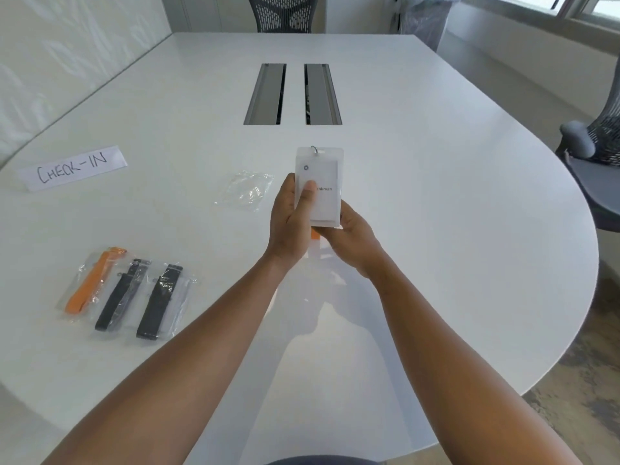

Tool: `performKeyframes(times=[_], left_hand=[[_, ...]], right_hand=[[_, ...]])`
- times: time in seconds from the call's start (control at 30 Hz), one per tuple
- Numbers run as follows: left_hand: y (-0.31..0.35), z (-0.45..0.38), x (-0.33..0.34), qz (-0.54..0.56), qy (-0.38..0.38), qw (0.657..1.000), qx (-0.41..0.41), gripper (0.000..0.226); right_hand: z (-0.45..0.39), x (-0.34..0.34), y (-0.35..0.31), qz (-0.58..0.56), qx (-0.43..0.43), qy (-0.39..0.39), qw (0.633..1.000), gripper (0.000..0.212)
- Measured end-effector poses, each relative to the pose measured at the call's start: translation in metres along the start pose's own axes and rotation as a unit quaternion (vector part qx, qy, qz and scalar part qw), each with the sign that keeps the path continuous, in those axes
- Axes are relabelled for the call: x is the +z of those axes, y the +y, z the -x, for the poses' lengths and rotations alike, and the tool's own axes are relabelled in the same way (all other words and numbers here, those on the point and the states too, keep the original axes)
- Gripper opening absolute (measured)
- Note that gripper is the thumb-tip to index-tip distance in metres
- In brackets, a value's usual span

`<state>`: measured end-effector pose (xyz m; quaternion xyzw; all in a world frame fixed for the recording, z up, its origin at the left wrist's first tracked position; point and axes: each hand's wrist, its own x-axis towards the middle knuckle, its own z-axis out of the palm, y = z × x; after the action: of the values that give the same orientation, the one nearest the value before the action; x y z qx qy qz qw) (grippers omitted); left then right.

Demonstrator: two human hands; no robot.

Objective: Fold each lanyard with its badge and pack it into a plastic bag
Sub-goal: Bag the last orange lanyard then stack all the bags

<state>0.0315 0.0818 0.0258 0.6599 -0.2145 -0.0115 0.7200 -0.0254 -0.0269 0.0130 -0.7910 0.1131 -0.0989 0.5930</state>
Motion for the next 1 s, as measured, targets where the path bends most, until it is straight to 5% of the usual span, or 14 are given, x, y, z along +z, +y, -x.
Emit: performKeyframes(times=[0.17,0.57,1.0], left_hand=[[0.003,-0.011,0.002,-0.055,0.024,0.998,0.009,0.039],[0.006,-0.044,-0.008,-0.209,-0.004,0.977,0.045,0.011],[-0.006,-0.016,-0.004,-0.195,-0.136,0.971,-0.019,0.018]], right_hand=[[0.001,-0.006,-0.005,-0.072,0.027,-0.068,0.995,0.027],[0.007,-0.025,-0.025,-0.293,0.011,-0.224,0.930,0.028],[-0.007,-0.038,-0.037,-0.393,-0.015,-0.120,0.912,0.035]])
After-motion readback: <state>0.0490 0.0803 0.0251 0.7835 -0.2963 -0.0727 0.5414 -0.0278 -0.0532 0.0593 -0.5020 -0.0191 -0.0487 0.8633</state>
